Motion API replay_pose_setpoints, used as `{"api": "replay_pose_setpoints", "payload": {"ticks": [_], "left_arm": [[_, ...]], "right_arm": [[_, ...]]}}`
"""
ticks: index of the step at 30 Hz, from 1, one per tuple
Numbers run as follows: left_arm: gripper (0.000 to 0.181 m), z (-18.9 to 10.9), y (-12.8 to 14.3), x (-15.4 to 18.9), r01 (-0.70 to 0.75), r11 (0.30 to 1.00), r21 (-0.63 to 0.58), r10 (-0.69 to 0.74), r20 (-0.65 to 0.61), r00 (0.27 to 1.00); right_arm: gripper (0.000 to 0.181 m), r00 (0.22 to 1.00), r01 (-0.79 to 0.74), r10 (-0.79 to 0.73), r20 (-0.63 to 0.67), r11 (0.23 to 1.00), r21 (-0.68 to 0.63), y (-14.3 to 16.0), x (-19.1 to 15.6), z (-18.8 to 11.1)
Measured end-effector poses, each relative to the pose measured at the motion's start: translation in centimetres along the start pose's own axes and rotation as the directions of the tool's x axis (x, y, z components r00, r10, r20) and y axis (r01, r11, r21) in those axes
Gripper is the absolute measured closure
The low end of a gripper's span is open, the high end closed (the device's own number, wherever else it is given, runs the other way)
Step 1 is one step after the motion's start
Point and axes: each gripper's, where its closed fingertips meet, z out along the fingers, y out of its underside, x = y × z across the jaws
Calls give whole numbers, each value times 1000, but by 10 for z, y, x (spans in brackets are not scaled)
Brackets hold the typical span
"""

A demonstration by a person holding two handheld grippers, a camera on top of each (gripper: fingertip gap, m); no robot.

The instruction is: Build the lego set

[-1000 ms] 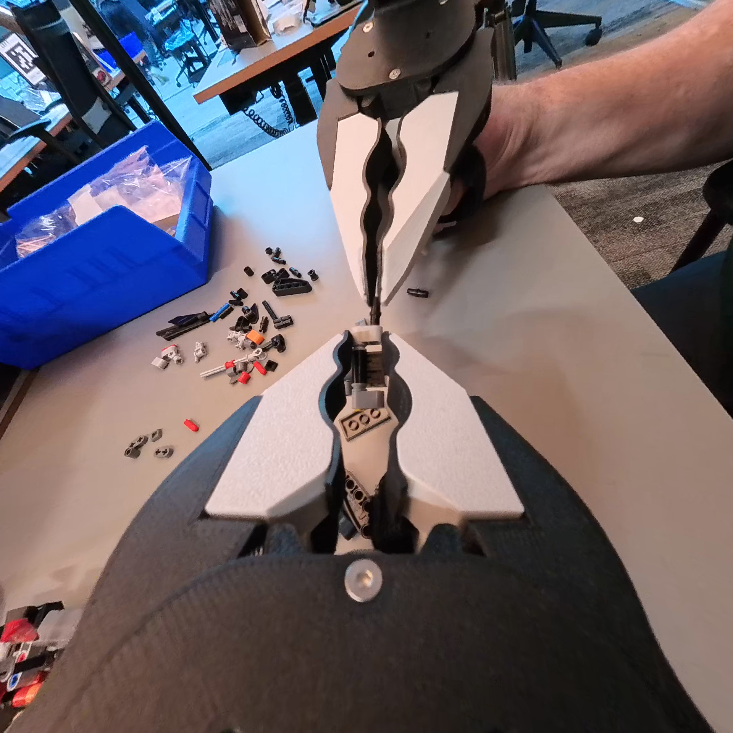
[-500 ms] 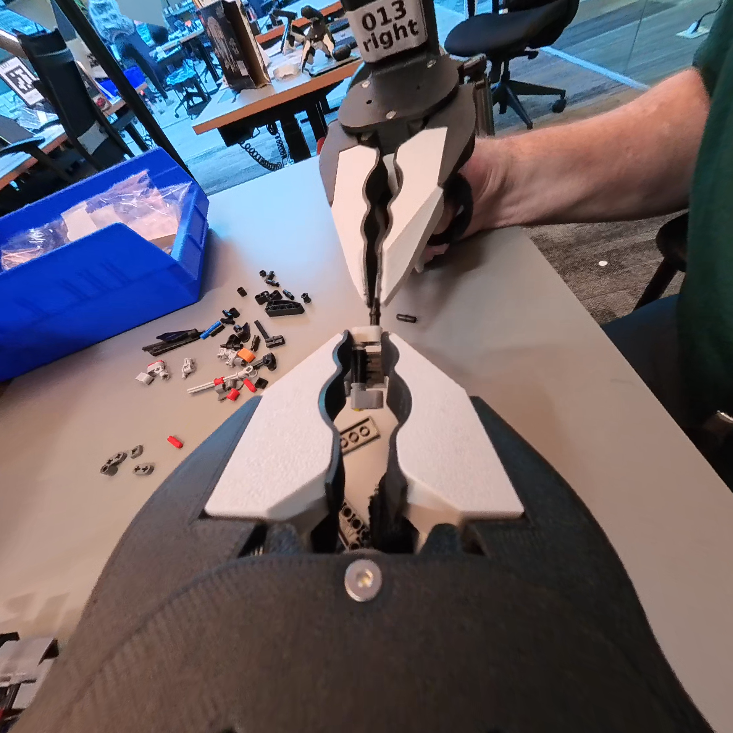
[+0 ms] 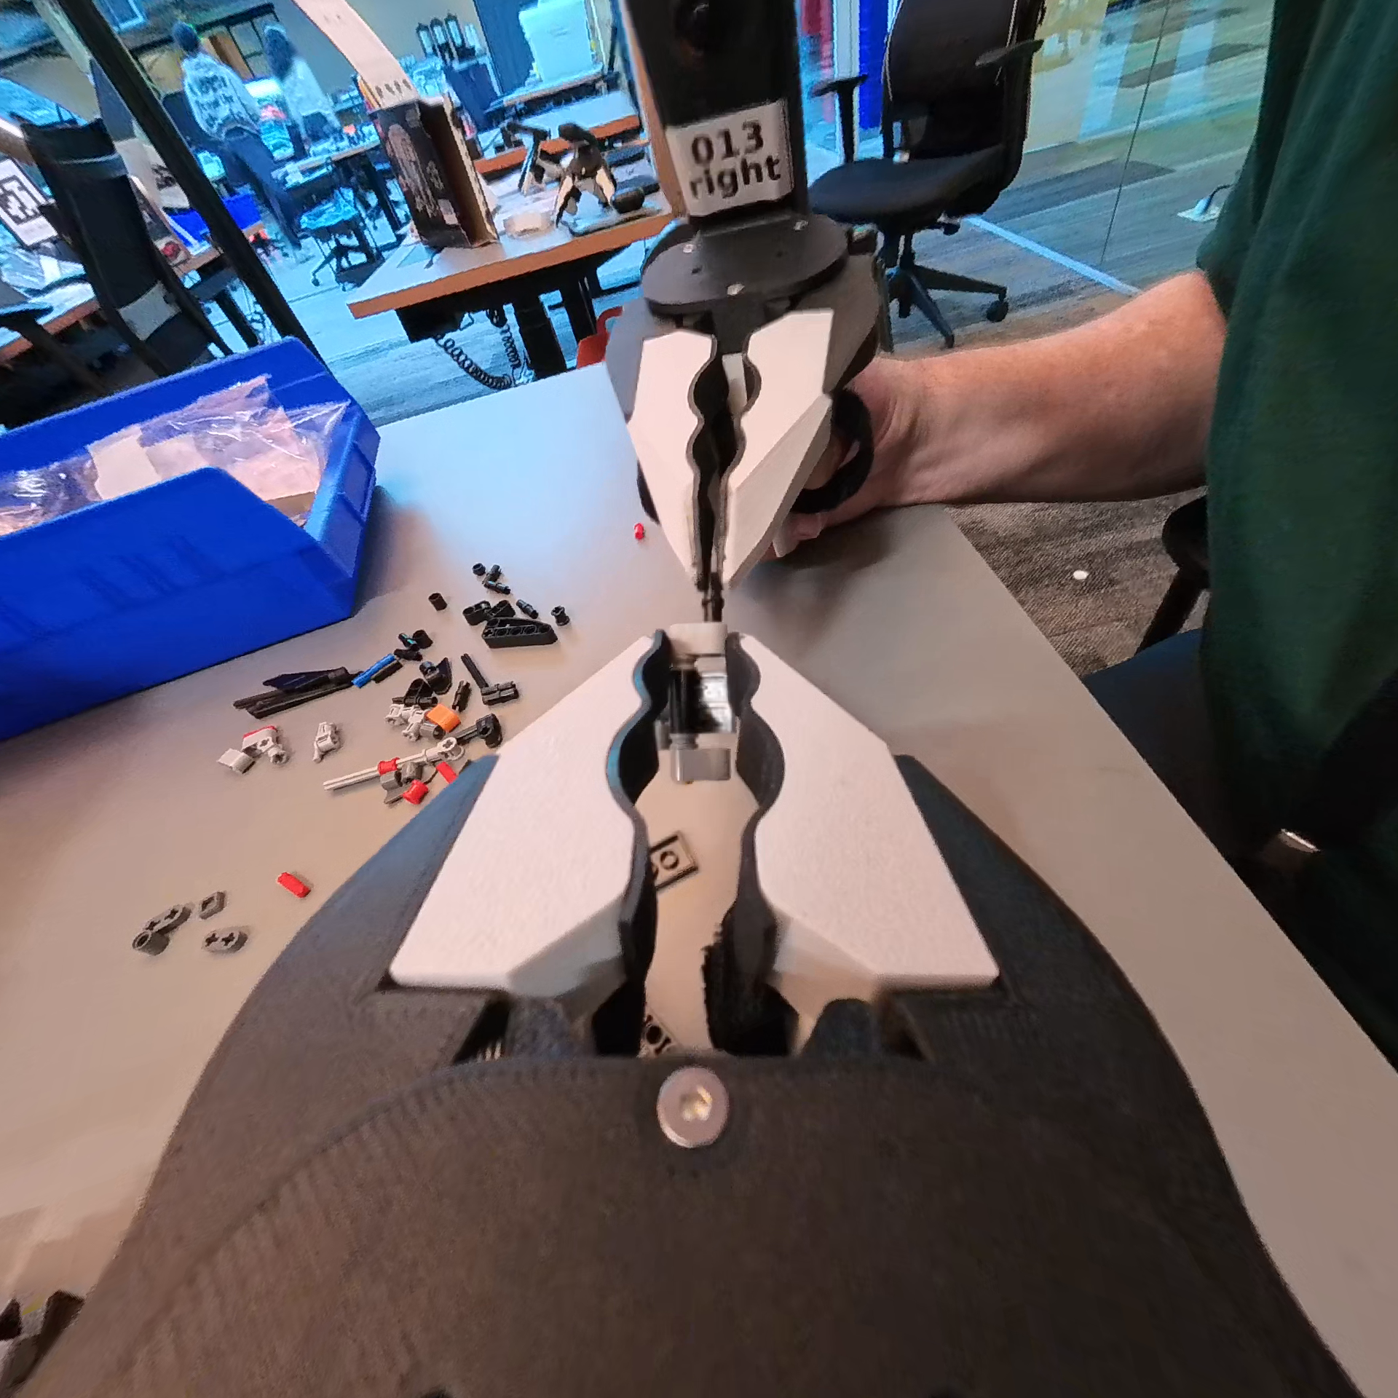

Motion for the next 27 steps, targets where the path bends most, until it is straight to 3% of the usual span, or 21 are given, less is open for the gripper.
{"api": "replay_pose_setpoints", "payload": {"ticks": [9, 19, 27], "left_arm": [[169, -1, -1, -1, -2, 1000, -7, 2, 0, 1000], [169, 6, 33, -8, -88, 967, -240, 101, 45, 994], [169, 8, 44, -10, -95, 949, -301, 117, 53, 992]], "right_arm": [[181, 999, 30, -31, -28, 999, -24, 2, 1, 1], [181, 988, 78, -103, -114, 976, -203, 31, 13, 7], [181, 979, 102, -147, -144, 955, -279, 42, 17, 10]]}}
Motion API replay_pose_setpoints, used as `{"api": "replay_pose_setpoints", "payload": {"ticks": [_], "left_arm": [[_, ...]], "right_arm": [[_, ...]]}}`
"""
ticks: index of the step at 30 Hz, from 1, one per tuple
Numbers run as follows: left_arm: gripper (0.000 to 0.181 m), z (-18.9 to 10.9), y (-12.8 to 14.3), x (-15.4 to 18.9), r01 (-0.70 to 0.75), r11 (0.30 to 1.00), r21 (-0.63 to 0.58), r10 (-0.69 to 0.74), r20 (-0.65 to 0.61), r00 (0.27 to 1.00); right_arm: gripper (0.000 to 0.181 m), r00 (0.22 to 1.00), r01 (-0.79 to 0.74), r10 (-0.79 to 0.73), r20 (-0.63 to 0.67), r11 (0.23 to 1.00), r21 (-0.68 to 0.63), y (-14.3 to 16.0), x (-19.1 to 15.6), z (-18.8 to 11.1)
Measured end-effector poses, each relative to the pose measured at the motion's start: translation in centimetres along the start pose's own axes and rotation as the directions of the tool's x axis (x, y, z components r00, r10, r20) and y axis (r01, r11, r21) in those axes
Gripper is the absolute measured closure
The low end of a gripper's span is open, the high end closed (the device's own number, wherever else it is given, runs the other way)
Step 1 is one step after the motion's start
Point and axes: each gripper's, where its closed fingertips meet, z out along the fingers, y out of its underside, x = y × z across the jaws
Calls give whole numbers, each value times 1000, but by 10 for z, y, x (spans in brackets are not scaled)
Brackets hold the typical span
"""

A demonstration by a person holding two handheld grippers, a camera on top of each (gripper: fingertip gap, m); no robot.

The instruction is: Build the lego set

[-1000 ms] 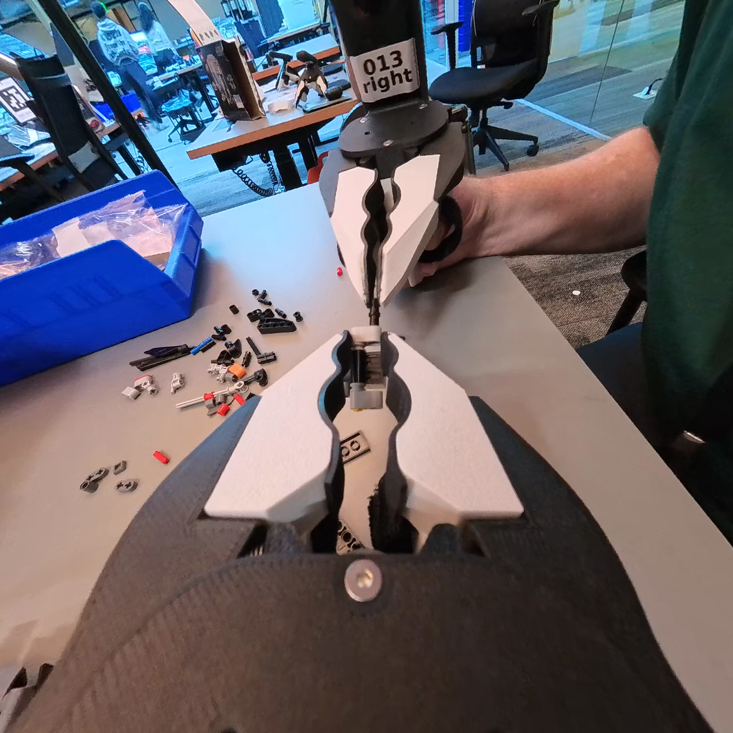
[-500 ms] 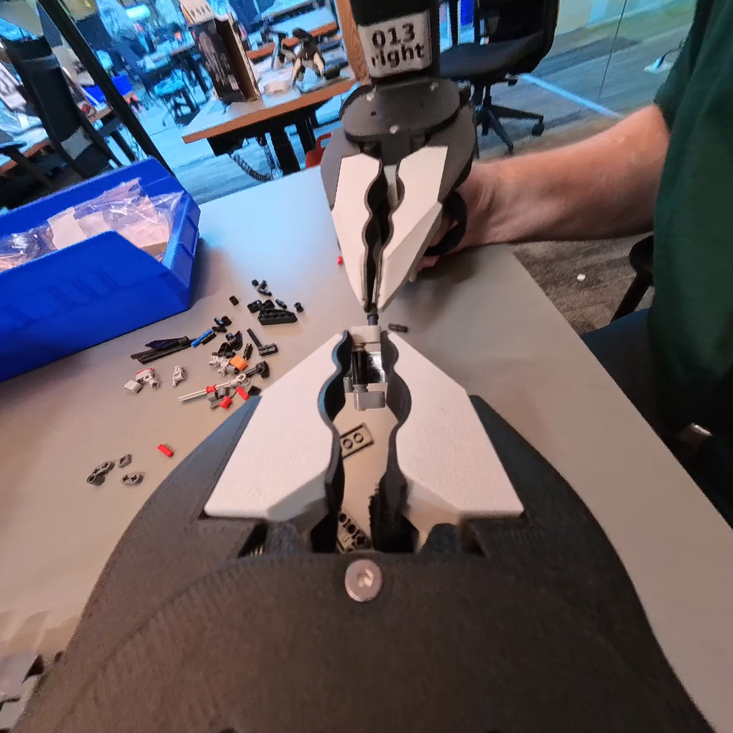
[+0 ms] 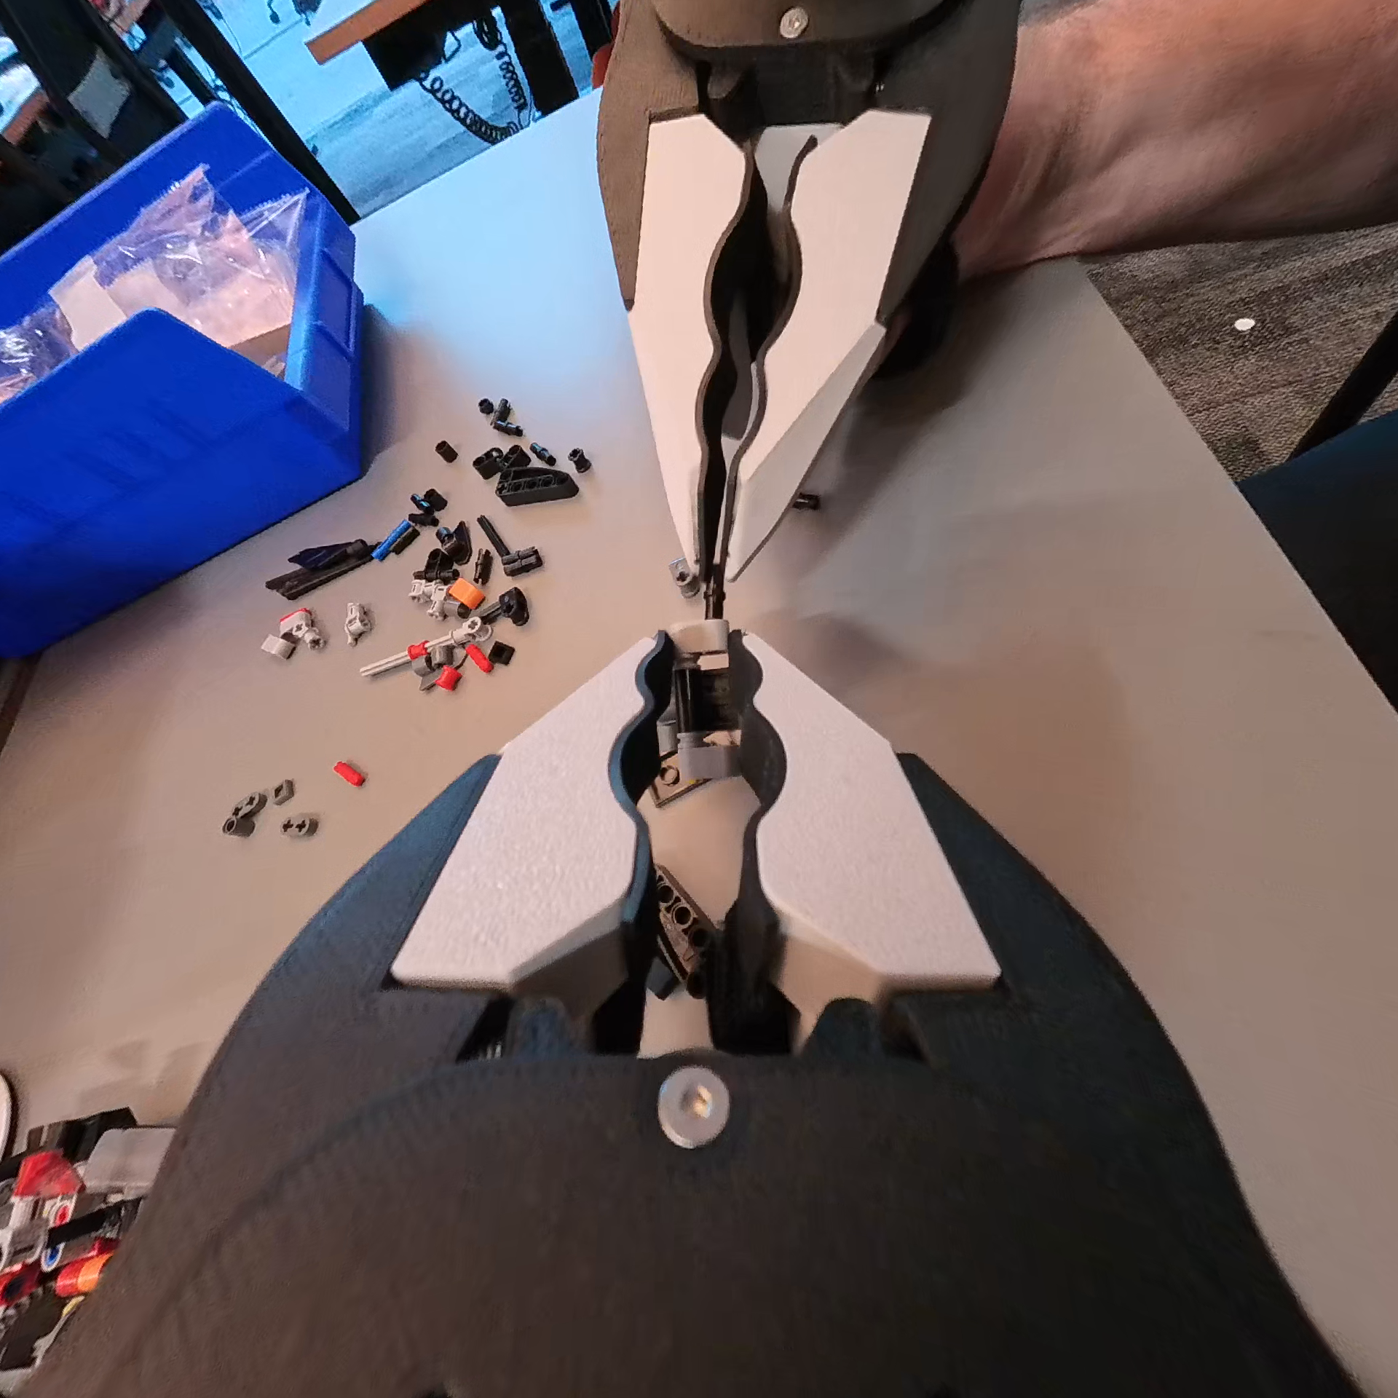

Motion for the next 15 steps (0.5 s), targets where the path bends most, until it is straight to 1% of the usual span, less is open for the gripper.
{"api": "replay_pose_setpoints", "payload": {"ticks": [6, 12, 15], "left_arm": [[169, 2, 4, 0, 5, 1000, -21, -5, 3, 1000], [169, 8, 14, 1, -29, 995, -99, 31, 13, 999], [169, 9, 15, 1, -21, 995, -101, 23, 11, 1000]], "right_arm": [[181, 999, 37, -38, -31, 999, -31, 3, 0, 2], [181, 991, 108, -117, -69, 987, -116, 12, 0, 8], [181, 991, 105, -113, -66, 987, -120, 13, 0, 9]]}}
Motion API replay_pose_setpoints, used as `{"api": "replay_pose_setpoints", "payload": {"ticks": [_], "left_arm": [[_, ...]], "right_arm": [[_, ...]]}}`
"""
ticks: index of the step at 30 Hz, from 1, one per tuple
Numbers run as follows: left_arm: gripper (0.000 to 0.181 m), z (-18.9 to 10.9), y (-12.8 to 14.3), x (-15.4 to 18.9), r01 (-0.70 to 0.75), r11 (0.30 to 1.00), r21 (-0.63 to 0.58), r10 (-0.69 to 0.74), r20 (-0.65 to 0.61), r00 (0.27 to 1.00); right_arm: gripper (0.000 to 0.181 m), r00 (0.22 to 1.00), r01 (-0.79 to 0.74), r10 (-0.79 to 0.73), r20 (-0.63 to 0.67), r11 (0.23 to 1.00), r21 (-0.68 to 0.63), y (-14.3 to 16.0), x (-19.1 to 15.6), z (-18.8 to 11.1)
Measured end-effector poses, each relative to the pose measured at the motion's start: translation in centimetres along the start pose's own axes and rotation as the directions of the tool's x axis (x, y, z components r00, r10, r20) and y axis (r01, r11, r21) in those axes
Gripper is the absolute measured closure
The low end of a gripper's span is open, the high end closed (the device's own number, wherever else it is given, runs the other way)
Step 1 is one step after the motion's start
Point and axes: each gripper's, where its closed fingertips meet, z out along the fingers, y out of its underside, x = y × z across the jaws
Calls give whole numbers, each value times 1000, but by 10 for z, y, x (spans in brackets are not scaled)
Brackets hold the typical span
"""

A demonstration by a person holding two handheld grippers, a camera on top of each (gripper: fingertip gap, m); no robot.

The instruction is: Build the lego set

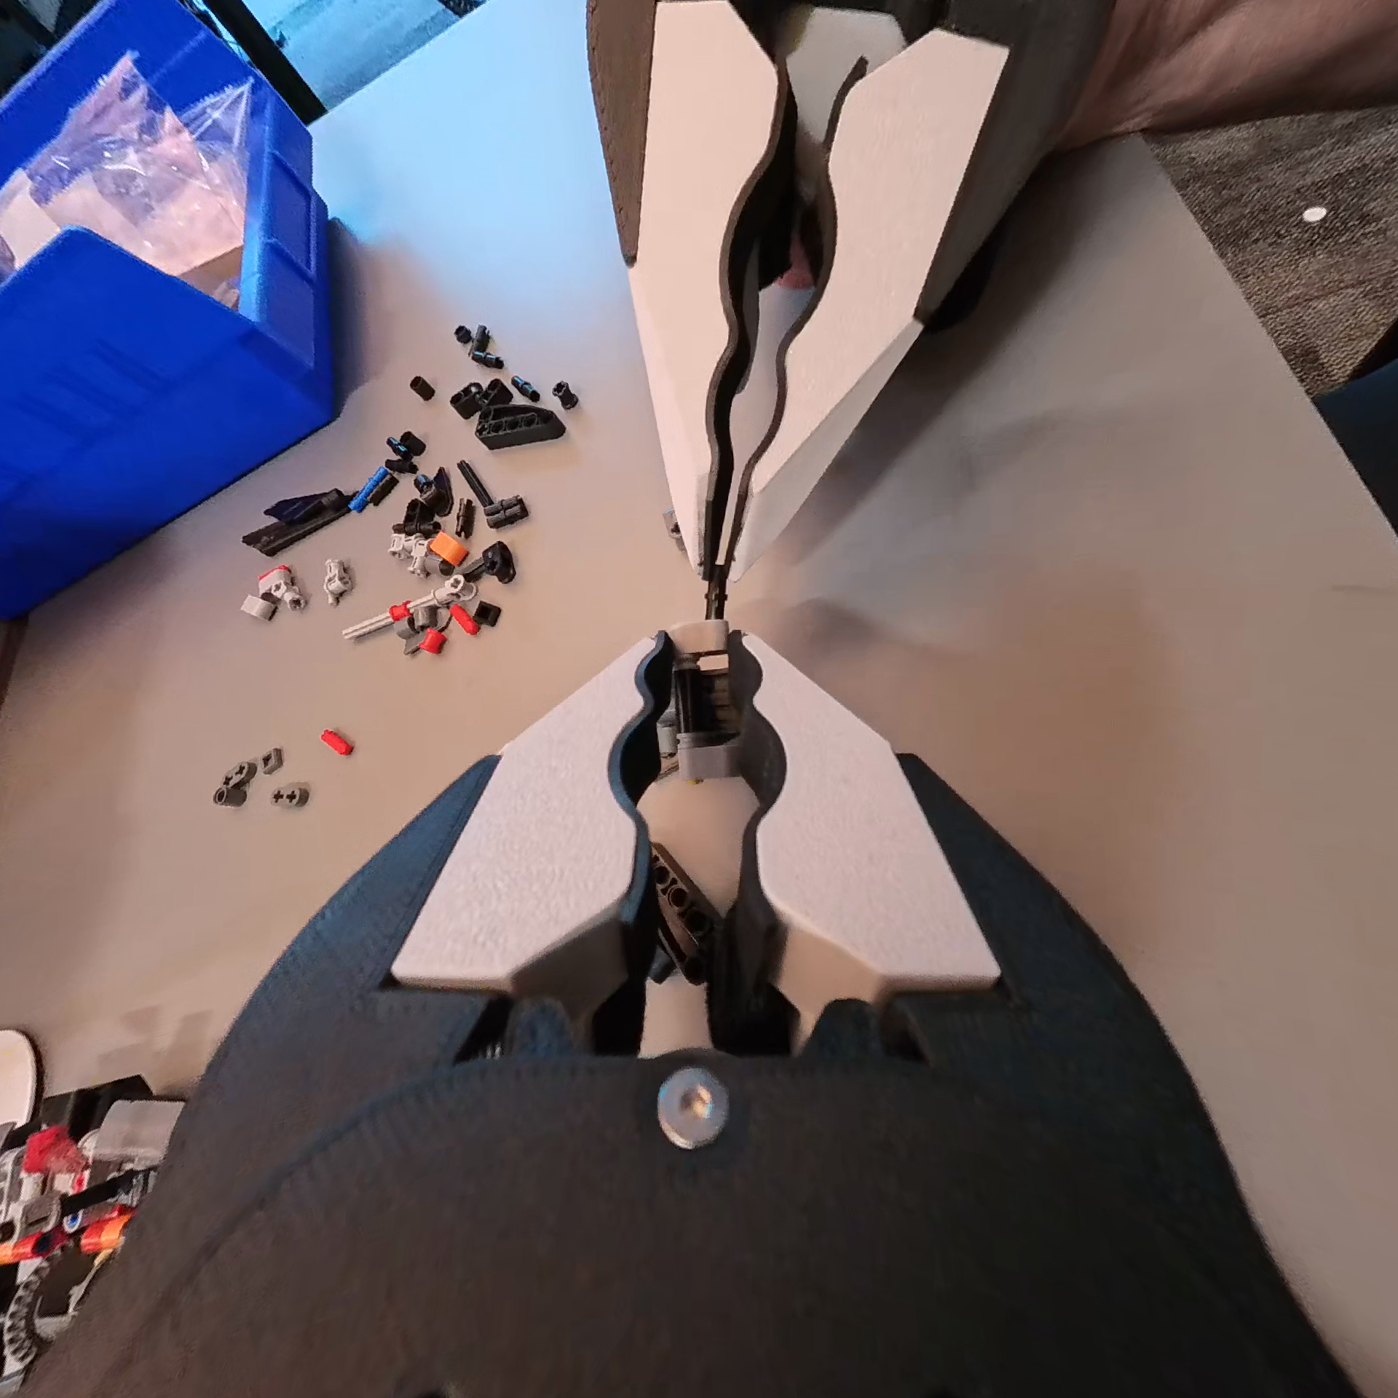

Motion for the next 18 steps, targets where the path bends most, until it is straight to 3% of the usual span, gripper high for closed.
{"api": "replay_pose_setpoints", "payload": {"ticks": [18], "left_arm": [[169, -6, -15, 1, -11, 996, 94, 11, 5, 1000]], "right_arm": [[181, 990, -111, 100, 96, 986, 125, -14, -1, -12]]}}
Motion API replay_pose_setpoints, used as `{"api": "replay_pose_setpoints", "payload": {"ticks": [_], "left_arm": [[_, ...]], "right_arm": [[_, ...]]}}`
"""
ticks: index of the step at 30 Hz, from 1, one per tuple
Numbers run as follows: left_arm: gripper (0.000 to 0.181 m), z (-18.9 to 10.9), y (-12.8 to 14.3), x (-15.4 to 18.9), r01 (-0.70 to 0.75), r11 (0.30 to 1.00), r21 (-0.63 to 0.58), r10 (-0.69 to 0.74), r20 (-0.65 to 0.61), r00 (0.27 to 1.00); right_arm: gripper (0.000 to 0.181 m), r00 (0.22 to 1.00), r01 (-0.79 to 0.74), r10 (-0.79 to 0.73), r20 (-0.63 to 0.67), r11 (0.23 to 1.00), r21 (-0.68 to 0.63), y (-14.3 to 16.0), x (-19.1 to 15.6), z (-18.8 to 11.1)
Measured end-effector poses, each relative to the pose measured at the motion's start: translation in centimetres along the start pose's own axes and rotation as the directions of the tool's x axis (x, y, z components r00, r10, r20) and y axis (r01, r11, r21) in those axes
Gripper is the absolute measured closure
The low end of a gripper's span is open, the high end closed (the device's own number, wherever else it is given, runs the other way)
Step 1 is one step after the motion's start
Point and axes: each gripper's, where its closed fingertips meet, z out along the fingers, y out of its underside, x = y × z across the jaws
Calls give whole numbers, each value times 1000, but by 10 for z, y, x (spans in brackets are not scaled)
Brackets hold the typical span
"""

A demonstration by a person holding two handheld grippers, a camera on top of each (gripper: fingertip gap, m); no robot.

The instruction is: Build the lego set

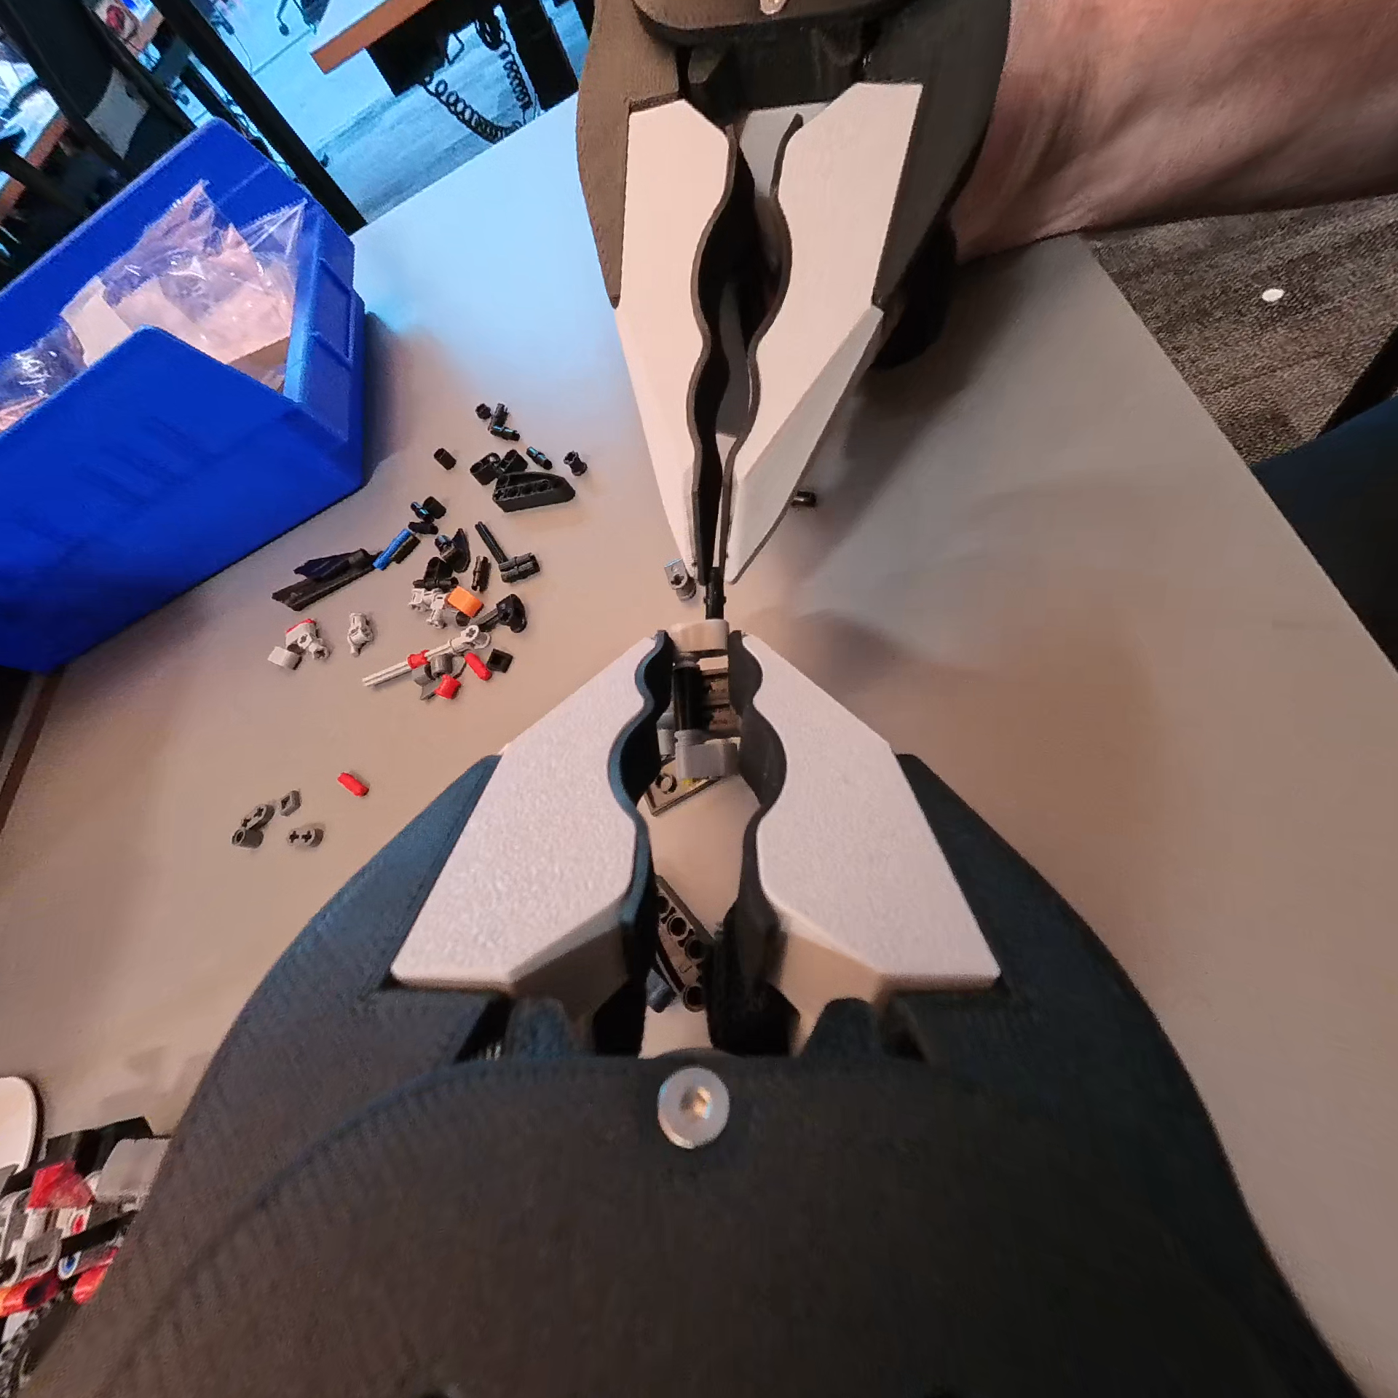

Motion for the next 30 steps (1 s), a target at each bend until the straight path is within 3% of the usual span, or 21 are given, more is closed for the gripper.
{"api": "replay_pose_setpoints", "payload": {"ticks": [15, 30], "left_arm": [[169, -10, -21, -2, 117, 978, 170, -108, -60, 992], [169, -12, -25, -1, 159, 964, 215, -143, -92, 986]], "right_arm": [[181, 997, -63, 58, 42, 990, 130, -19, 1, -13], [181, 999, -43, 38, 38, 986, 159, -24, -1, -17]]}}
